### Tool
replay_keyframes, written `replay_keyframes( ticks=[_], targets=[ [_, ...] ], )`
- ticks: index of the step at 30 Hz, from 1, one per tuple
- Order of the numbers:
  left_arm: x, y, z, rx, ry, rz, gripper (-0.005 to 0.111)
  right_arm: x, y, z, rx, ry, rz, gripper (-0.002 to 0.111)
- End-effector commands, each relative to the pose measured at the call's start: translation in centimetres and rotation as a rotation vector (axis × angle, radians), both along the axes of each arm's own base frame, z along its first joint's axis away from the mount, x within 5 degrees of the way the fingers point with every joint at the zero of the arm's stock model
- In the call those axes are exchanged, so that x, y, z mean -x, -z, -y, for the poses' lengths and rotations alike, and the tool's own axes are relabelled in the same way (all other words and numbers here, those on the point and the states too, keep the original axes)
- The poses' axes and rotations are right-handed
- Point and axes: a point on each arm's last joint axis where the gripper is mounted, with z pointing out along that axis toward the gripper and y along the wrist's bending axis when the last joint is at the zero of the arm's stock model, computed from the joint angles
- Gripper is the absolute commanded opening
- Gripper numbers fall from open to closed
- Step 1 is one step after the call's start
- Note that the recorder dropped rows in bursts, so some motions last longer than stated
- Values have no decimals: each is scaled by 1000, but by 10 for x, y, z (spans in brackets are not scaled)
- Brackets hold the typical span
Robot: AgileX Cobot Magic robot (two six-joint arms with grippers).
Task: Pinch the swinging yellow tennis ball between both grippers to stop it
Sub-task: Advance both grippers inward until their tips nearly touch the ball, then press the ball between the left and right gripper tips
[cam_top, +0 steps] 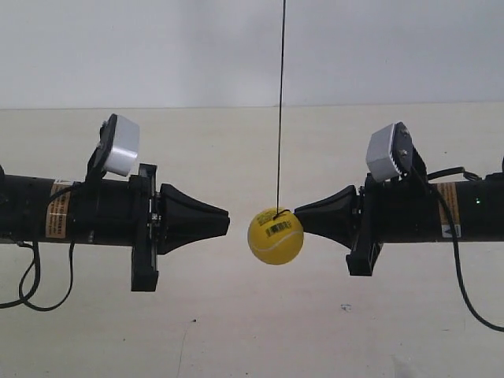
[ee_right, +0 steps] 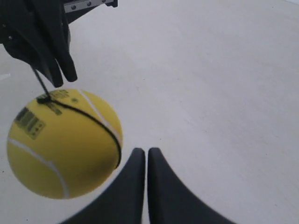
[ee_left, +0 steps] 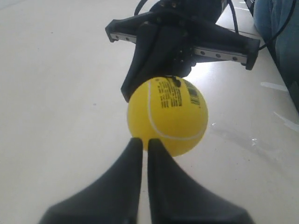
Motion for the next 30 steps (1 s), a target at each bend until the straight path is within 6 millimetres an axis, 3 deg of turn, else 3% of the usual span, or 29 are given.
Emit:
replay_keyframes(
  ticks=[1, 7, 30],
  targets=[
    [1, -1, 2, 9, 8, -8, 5, 0, -3, -1, -22, -16, 3, 0],
    [6, 2, 17, -24, 26, 0, 5, 2, -4, -2, -36, -32, -6, 0],
    [5, 2, 16, -29, 10, 6, 5, 3, -6, -3, -56, -45, -8, 0]
  ],
)
